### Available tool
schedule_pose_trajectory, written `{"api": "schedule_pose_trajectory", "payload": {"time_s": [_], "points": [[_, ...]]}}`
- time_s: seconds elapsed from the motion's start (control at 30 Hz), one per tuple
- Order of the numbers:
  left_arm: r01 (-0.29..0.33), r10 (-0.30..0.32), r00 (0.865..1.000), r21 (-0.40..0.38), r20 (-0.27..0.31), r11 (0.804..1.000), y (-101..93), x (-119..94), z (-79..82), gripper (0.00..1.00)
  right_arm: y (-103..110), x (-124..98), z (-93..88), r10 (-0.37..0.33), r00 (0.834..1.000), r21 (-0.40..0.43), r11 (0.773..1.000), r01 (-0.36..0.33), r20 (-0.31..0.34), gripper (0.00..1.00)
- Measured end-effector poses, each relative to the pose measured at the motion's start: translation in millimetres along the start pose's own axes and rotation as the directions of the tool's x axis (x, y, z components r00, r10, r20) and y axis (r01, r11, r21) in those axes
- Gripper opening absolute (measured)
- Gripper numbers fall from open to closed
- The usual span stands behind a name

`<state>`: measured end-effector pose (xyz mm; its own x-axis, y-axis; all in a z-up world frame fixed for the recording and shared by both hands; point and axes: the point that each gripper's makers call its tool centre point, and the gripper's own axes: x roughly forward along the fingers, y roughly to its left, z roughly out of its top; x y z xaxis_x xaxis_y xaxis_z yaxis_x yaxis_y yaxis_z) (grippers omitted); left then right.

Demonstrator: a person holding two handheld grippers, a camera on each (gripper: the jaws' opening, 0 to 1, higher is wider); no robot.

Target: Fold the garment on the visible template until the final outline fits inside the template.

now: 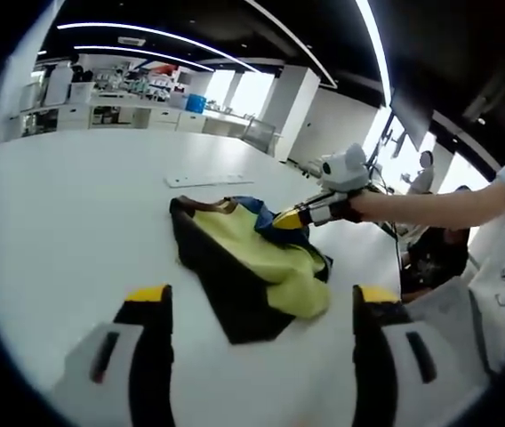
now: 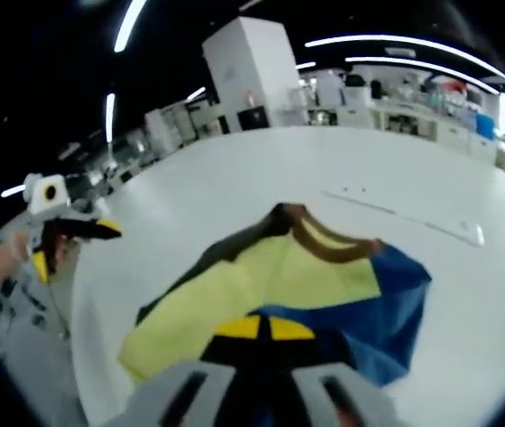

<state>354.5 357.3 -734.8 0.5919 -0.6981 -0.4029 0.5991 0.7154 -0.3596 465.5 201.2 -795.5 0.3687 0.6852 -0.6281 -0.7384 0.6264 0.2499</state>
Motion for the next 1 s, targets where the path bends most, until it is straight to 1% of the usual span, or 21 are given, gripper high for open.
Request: {"api": "schedule_pose_trajectory", "payload": {"time_s": [0.17, 0.23, 0.27, 0.4, 0.47, 0.53, 0.57, 0.6, 0.63, 0.67, 0.8, 0.87, 0.9, 0.93, 1.0], "points": [[-0.001, 0.001, 1.000, 0.009, -0.012, 1.000, 0.5, 1, -3.2, 0.82, -1, 2, -3.3, 0.001, 1.000, -0.009, 1.000, -0.001, -0.012, 0.00], [-0.001, 0.001, 1.000, 0.020, -0.025, 1.000, -0.5, 2, -6.2, 0.82, 1, 2, -5.9, 0.000, 1.000, -0.025, 1.000, -0.001, -0.023, 0.00], [0.000, 0.000, 1.000, 0.019, -0.025, 1.000, -1.1, 2, -6.6, 0.83, -2, 1, -6.1, -0.004, 1.000, -0.039, 0.999, 0.004, -0.019, 0.00], [0.008, -0.008, 1.000, 0.009, -0.013, 1.000, -4.0, 3, -5.3, 0.87, -3, 1, -4.4, 0.000, 1.000, -0.049, 0.999, -0.001, -0.010, 0.00], [0.006, -0.006, 1.000, 0.012, -0.013, 1.000, -3.2, 3, -5.4, 0.89, -2, 0, -3.5, -0.001, 1.000, -0.057, 0.998, 0.001, -0.005, 0.03], [0.006, -0.006, 1.000, 0.011, -0.011, 1.000, -5.4, 3, -5.5, 0.90, 6, -4, 0.3, 0.027, 0.999, -0.063, 0.998, -0.026, 0.026, 0.13], [0.005, -0.005, 1.000, 0.011, -0.010, 1.000, -4.8, 3, -5.6, 0.90, 10, -8, -0.7, 0.028, 0.999, -0.056, 0.998, -0.027, 0.024, 0.18], [0.003, -0.003, 1.000, 0.010, -0.010, 1.000, -4.4, 2, -5.9, 0.90, 12, -10, -0.6, 0.027, 0.999, -0.062, 0.998, -0.026, 0.026, 0.21], [0.002, -0.002, 1.000, 0.009, -0.010, 1.000, -4.3, 2, -6.1, 0.90, 12, -13, 0.0, 0.016, 0.999, -0.110, 0.994, -0.012, 0.030, 0.21], [0.002, -0.002, 1.000, 0.008, -0.010, 1.000, -4.3, 2, -6.4, 0.90, 10, -11, 1.0, 0.016, 0.999, -0.123, 0.992, -0.012, 0.035, 0.21], [0.002, -0.002, 1.000, 0.002, -0.002, 1.000, -4.9, 2, -6.2, 0.90, 15, -20, -2.3, 0.027, 0.998, -0.126, 0.992, -0.020, 0.053, 0.34], [0.012, -0.012, 1.000, -0.007, 0.004, 1.000, -7.5, 2, -6.0, 0.90, 13, -23, -6.2, 0.026, 0.998, -0.130, 0.991, -0.018, 0.054, 0.37], [0.019, -0.019, 1.000, 0.001, -0.007, 1.000, -8.0, 2, -8.0, 0.91, 12, -25, -8.0, 0.022, 0.998, -0.139, 0.990, -0.015, 0.052, 0.39], [0.016, -0.016, 1.000, 0.009, -0.014, 1.000, -7.0, 2, -9.2, 0.91, 16, -29, -12.1, 0.018, 0.998, -0.159, 0.987, -0.009, 0.055, 0.40], [0.014, -0.014, 1.000, 0.015, -0.018, 1.000, -6.5, 1, -10.0, 0.91, 16, -33, -15.6, 0.012, 0.998, -0.164, 0.986, -0.003, 0.054, 0.43]]}}
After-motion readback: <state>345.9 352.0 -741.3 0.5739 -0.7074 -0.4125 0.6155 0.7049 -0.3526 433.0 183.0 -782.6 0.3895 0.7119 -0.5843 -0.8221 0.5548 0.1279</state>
